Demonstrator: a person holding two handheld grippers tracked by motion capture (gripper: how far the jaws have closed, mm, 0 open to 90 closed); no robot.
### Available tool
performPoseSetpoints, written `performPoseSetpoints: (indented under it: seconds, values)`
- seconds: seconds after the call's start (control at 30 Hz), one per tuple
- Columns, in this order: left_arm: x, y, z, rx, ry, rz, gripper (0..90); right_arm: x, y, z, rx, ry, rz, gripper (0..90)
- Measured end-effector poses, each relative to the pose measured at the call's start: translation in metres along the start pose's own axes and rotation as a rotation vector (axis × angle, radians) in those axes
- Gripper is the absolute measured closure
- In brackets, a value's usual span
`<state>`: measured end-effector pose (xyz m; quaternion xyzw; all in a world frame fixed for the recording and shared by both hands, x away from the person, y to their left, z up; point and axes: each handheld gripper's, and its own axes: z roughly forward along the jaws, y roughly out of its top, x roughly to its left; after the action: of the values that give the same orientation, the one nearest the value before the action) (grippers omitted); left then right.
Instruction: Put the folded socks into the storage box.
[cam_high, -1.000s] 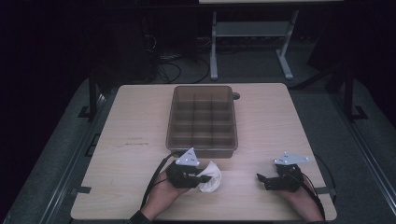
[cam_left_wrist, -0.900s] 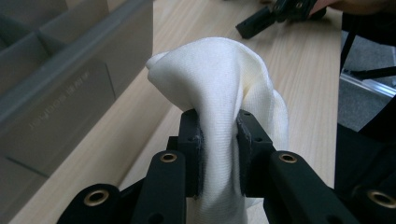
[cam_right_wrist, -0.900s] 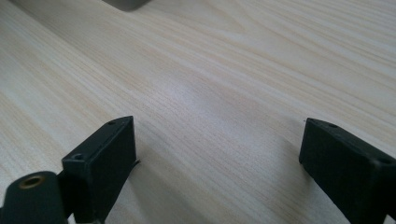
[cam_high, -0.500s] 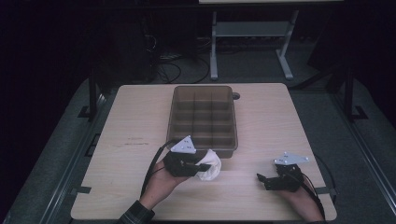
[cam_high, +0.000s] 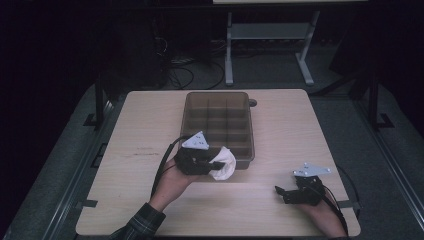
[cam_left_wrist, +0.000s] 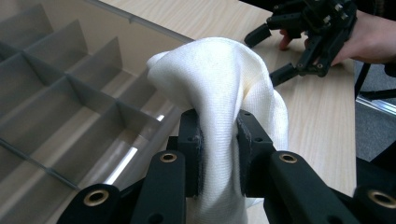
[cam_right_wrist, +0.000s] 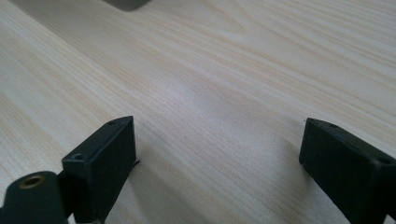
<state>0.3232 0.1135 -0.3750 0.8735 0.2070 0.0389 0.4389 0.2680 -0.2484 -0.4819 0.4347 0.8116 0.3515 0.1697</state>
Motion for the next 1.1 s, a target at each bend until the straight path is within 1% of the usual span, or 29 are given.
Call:
performPoseSetpoints:
  seconds: [0.17,0.27,0.37,0.47,0.6,0.63,0.73,0.8,0.9,1.0,1.1]
  values:
    - [0.008,0.008,0.000,-0.001,0.017,0.008,74.5,0.000,0.000,0.000,-0.001,-0.001,-0.002,10.5]
    - [0.016,0.011,0.000,-0.005,0.022,0.002,74.5,0.000,0.000,0.000,-0.002,-0.004,-0.001,10.5]
    - [0.024,0.014,0.003,-0.010,0.027,-0.005,74.5,0.000,0.000,0.000,-0.001,-0.003,-0.003,10.5]
    - [0.030,0.017,0.006,-0.001,0.030,-0.003,74.5,0.000,0.000,0.000,-0.001,-0.003,-0.002,10.5]
    - [0.040,0.021,0.010,-0.001,0.050,-0.002,74.5,0.000,0.000,0.000,0.000,-0.003,-0.001,10.5]
    - [0.043,0.022,0.011,0.002,0.052,-0.008,74.5,0.000,0.000,0.000,0.000,-0.002,-0.001,10.5]
    - [0.051,0.026,0.013,0.011,0.074,-0.008,74.5,0.000,0.000,0.000,0.000,-0.002,-0.001,10.5]
    - [0.057,0.028,0.015,0.012,0.079,-0.020,74.5,0.000,0.000,0.000,0.000,-0.002,-0.001,10.5]
    - [0.064,0.031,0.017,0.025,0.091,-0.016,74.5,0.000,0.000,0.000,0.000,-0.002,-0.001,10.5]
    - [0.070,0.032,0.022,0.027,0.101,-0.025,74.5,0.000,0.000,0.000,-0.001,-0.002,-0.002,10.5]
    - [0.075,0.032,0.028,0.050,0.110,-0.028,74.5,0.000,0.000,0.000,-0.001,-0.001,-0.004,10.5]
